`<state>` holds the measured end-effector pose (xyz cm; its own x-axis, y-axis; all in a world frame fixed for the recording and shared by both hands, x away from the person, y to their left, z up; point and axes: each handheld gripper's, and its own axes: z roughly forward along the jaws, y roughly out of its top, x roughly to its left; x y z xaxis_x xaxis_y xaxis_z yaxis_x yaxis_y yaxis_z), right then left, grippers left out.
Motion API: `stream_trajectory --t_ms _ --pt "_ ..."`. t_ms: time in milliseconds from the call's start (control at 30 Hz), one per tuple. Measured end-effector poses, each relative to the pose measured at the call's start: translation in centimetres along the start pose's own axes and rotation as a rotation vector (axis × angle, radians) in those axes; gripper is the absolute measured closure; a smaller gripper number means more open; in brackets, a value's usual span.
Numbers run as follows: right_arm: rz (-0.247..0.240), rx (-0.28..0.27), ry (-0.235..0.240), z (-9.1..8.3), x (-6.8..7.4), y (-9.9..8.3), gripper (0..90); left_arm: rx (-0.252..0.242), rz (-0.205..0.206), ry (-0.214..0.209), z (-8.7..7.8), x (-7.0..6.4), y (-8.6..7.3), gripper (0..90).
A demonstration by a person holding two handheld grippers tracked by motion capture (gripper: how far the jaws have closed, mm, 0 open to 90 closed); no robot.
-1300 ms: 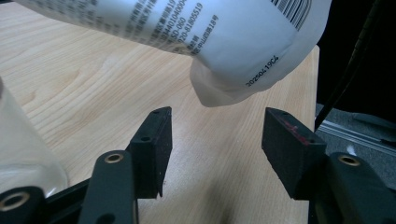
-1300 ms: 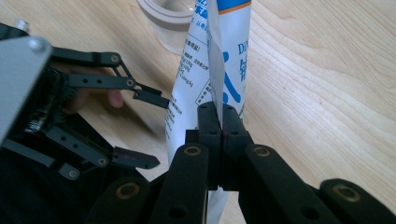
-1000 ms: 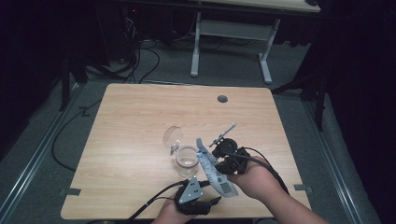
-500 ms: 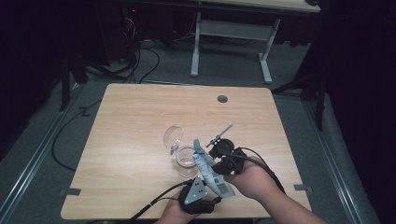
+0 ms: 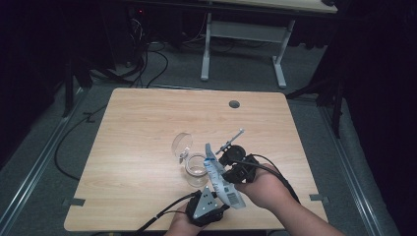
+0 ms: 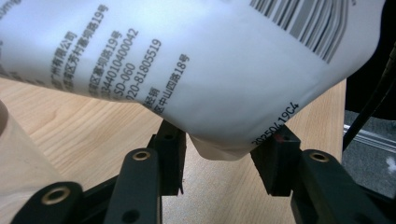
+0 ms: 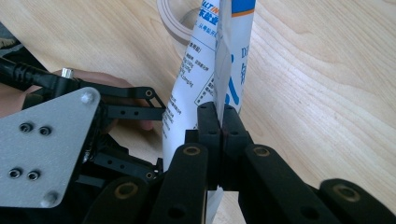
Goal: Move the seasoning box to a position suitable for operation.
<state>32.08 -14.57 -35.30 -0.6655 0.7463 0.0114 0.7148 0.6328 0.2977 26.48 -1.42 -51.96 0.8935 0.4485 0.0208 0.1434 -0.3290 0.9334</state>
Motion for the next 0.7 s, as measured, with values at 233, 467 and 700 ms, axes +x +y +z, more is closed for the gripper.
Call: stream_trajectory --t_ms 233,467,700 --pt "-0.023 0.000 -0.007 -0.1 0.2 0.3 89.9 -0.002 0.017 -0.005 -0.3 -0.3 0.4 61.8" --pt "-0.048 -0.001 -0.016 -0.1 0.2 0.7 90.0 -0.007 0.022 0.015 -0.5 -0.3 0.6 62.6" --pt "-0.072 0.001 -0.030 -0.1 0.2 1.4 90.0 -0.019 0.009 0.024 -0.6 -0.2 0.8 62.7"
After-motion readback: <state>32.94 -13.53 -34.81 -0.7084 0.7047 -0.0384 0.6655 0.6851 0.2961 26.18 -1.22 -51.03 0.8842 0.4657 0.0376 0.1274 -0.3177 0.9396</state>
